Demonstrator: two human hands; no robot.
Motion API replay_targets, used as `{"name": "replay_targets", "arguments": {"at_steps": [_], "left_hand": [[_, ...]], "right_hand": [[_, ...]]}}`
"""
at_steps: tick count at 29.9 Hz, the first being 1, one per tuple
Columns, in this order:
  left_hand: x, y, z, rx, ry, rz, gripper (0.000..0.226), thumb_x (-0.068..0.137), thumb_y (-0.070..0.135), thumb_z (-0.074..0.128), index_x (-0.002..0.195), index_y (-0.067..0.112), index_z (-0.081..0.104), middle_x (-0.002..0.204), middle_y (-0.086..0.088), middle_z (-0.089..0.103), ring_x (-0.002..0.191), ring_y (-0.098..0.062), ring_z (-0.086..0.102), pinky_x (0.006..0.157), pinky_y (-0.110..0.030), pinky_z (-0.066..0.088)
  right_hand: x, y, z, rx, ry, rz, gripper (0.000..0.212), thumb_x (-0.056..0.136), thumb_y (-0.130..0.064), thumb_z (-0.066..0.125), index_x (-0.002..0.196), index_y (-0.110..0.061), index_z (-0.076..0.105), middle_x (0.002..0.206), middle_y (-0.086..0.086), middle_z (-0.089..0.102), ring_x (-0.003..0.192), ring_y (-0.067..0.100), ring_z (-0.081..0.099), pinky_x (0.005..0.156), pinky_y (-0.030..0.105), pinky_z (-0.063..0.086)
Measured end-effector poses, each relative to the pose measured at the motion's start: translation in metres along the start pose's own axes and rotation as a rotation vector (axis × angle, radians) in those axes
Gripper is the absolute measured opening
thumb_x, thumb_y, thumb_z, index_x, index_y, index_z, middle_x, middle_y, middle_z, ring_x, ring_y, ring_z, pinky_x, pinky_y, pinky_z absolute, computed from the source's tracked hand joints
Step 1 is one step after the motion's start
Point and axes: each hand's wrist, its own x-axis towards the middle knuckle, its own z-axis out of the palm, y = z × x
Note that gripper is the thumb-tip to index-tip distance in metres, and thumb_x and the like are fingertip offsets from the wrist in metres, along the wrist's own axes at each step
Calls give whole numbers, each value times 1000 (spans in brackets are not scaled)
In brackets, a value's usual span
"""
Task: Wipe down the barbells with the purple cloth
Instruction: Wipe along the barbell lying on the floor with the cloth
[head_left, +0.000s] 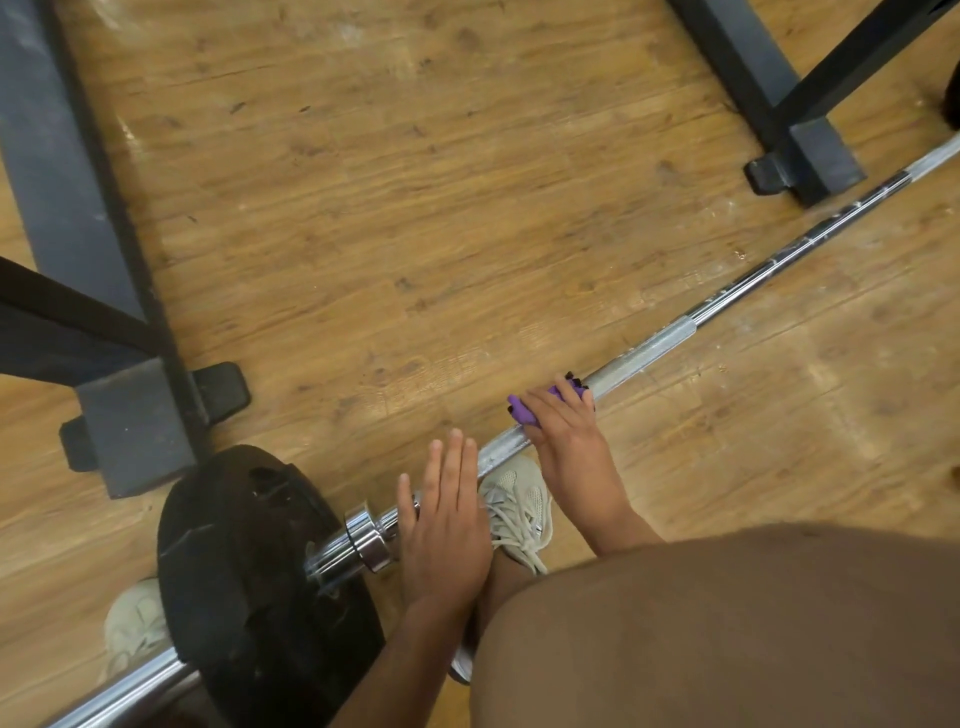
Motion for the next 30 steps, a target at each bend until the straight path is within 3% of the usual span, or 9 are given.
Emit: {"name": "replay_targets", "arguments": {"at_steps": [5,10,13,19,24,30], "left_hand": [[2,-5,0,35,-3,41,73,94,32,41,161,18,17,169,1,13,155,-19,15,120,-52,16],[11,-10,-4,43,-27,25,68,97,34,36,161,19,18,169,3,14,155,-16,13,121,-50,14],[18,-13,-7,47,-33,18,65,99,37,36,160,20,21,168,4,16,155,-15,11,122,-49,12],[39,-25,-18,47,-2,44,64,97,39,41,156,15,33,166,0,24,154,-18,17,121,-50,15],[60,-38,-29,56,-19,56,64,96,42,42,154,16,37,166,1,24,155,-17,16,122,-49,11],[86,-49,-40,12,2,40,57,103,42,31,154,19,37,166,5,24,155,-13,10,123,-43,2]], "right_hand": [[-7,1,6,-25,-92,-166,36,104,-25,48,134,-13,61,136,0,61,143,28,40,123,47,19],[9,2,4,-7,19,-35,32,101,-10,57,133,-11,62,134,2,63,142,27,41,125,41,12],[11,-9,12,28,54,-25,29,101,-11,55,128,-11,64,126,0,65,136,26,44,125,36,9],[32,-17,6,1,-3,-141,23,103,-20,52,120,-12,66,113,-3,66,117,21,55,116,49,31],[59,-25,6,-35,-45,-143,23,102,-21,52,116,-12,67,106,-2,68,107,21,57,112,49,35],[71,-26,14,22,15,-211,24,105,-23,51,122,-13,65,115,-4,65,117,19,56,114,47,34]]}}
